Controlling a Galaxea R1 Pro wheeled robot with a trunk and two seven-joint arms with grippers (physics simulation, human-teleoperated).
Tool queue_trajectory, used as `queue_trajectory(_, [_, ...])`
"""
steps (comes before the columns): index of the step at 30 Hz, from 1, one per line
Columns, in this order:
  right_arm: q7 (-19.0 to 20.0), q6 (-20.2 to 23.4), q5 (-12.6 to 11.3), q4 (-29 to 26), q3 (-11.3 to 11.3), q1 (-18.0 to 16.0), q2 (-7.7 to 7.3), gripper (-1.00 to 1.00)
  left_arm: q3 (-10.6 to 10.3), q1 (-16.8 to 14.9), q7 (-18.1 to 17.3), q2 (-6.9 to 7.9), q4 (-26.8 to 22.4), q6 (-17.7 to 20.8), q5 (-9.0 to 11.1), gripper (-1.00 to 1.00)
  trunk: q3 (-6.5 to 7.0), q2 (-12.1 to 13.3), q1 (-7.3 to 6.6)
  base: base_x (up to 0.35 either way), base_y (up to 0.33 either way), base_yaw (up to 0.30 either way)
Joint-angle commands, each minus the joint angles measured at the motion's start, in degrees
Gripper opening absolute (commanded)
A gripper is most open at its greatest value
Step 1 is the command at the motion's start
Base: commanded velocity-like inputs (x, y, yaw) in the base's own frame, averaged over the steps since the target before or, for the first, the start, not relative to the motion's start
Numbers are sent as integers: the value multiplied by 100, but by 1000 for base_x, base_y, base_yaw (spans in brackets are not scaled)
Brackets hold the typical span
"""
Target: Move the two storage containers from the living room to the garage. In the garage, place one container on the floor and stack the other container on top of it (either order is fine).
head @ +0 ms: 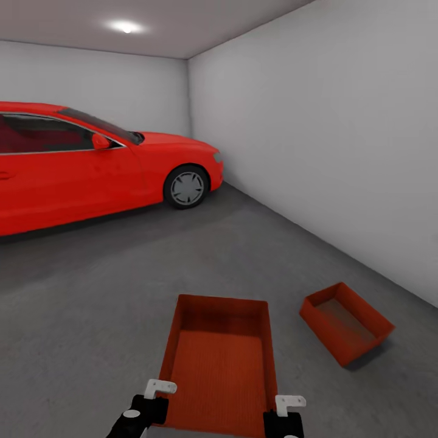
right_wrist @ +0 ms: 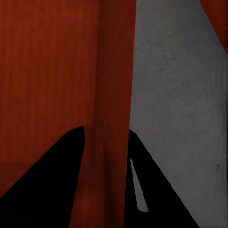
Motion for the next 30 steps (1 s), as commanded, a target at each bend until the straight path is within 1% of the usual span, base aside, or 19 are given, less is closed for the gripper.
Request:
queue_trajectory(1, [-23, -22, 66, -20, -44, -142, -142, -100, -78, 2, -88, 37, 170, 28, 22, -100, -7, -5, 3, 293, 0, -244])
queue_trajectory(30, [-20, -22, 71, -20, -43, -142, -142, -100, -74, 1, -88, 37, 178, 28, 23, -100, -7, -5, 3, 320, 0, -243])
